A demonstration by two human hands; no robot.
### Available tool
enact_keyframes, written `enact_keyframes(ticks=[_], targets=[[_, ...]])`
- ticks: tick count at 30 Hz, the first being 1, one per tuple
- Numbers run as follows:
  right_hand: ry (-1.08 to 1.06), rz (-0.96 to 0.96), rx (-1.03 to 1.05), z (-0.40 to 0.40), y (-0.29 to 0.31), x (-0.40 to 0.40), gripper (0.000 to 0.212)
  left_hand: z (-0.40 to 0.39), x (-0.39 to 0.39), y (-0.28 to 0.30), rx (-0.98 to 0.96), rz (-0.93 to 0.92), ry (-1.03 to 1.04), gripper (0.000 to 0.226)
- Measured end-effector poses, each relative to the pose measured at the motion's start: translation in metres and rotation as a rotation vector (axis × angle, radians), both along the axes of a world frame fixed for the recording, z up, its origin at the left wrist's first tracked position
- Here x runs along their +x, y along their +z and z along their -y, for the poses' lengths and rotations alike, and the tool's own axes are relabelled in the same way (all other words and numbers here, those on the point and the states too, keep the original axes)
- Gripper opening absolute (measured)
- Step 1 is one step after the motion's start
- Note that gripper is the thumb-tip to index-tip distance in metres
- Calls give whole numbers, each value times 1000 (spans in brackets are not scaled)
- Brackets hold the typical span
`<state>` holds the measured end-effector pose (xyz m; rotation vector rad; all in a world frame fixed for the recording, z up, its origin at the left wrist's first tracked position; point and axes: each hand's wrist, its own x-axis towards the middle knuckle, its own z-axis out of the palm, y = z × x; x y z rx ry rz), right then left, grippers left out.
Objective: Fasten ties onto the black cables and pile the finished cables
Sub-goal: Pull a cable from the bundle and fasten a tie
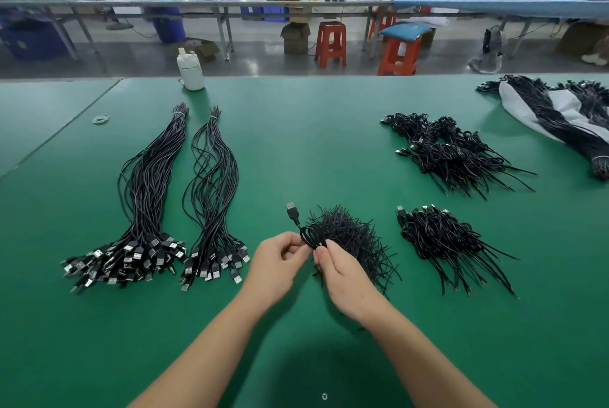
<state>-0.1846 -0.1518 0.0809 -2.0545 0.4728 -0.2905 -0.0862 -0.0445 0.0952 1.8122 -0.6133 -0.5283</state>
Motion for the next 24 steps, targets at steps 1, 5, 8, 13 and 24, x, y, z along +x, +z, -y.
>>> enact_keyframes(ticks=[1,5,8,13,24], targets=[[4,-26,-5,1,1,-1,32,-1,0,0,5,9,-15,14],[-1,-111,19,5,1,-2,30,-4,0,0,58,120,-63,21],[-1,-100,23,7,2,-1,29,-5,2,-1,64,134,-78,15],[-92,-20,12,5,1,1,28,-4,0,0,114,294,-60,17],[107,-162,658,11,11,-1,28,-14,7,16,77,1268,-411,26]])
